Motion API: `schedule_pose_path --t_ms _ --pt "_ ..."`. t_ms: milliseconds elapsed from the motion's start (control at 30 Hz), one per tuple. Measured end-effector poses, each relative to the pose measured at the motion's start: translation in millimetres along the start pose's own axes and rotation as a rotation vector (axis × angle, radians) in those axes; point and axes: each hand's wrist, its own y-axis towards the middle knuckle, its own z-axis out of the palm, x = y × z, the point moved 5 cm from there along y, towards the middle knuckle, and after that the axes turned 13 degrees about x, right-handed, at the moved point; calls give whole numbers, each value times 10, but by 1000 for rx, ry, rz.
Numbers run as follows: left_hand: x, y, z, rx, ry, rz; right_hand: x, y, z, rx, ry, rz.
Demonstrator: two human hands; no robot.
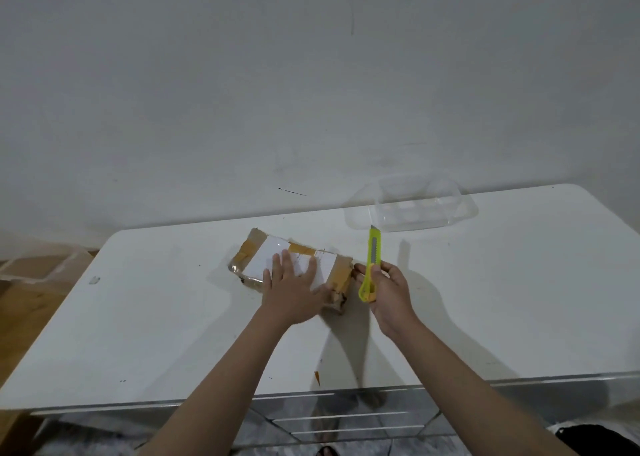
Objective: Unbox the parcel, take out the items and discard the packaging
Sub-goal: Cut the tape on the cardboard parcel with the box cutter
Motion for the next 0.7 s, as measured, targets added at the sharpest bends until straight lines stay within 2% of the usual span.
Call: schedule_pose_path --t_ms 133,267,400,700 --pt "-72 41 17 -161 136 102 89 197 124 74 -6 7" --pt "-76 103 9 -169 36 143 211 170 109 108 -273 -22" --pt "-74 107 21 -198 19 126 270 -85 -47 29 -538 -63" --pt "-94 102 43 -234 -8 104 295 -350 -100 69 -730 -35"
